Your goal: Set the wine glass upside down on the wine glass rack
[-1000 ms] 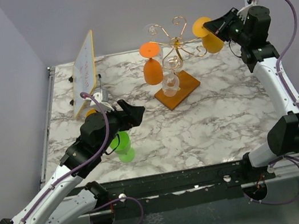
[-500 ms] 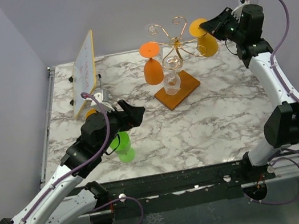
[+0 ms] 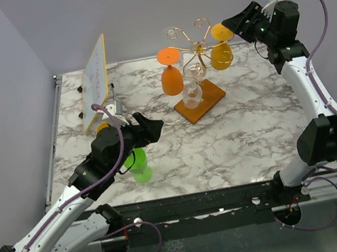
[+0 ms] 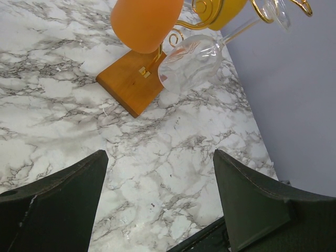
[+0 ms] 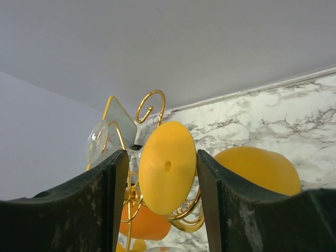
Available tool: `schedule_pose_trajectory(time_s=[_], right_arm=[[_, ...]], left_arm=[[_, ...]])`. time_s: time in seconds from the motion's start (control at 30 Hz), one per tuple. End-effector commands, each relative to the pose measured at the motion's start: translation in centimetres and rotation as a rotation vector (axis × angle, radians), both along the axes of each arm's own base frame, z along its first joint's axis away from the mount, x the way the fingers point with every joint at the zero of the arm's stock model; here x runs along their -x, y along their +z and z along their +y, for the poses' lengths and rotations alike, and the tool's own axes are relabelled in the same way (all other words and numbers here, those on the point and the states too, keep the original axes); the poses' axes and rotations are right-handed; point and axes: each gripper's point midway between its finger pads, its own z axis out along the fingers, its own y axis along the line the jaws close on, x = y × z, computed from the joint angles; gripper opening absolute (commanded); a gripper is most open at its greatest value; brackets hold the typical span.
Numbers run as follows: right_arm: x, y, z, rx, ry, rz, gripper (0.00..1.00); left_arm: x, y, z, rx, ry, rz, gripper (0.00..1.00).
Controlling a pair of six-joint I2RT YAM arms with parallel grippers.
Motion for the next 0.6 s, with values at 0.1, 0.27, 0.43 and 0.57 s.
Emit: schedule_pose_trajectory(time_s=[0.1,0.27,0.43,0.57], right_arm=[[1.1,0.6,-0.8,0.034,-0.043,0.026,0.62],[2.7,1.0,-1.8,0.049,-0.104,0.026,0.64],[5.0,1.2,-3.1,0.069,-0.175,0.025,0.65],[7.6,0.4,-4.0,0.084,-0.227,0.05,0.66]], left_arm=[[-0.3,-0.2,0.4,-0.026,0.018,-0.009,0.83],[-0.3,-0.2,0.8,-0.073,0.011,-0.023,0.94],[-0.3,0.6,1.7,-0.184,0.007,-0.05,0.99],[0.9,0.8,3.1,-0.27,-0.01,-0.007,0.99]])
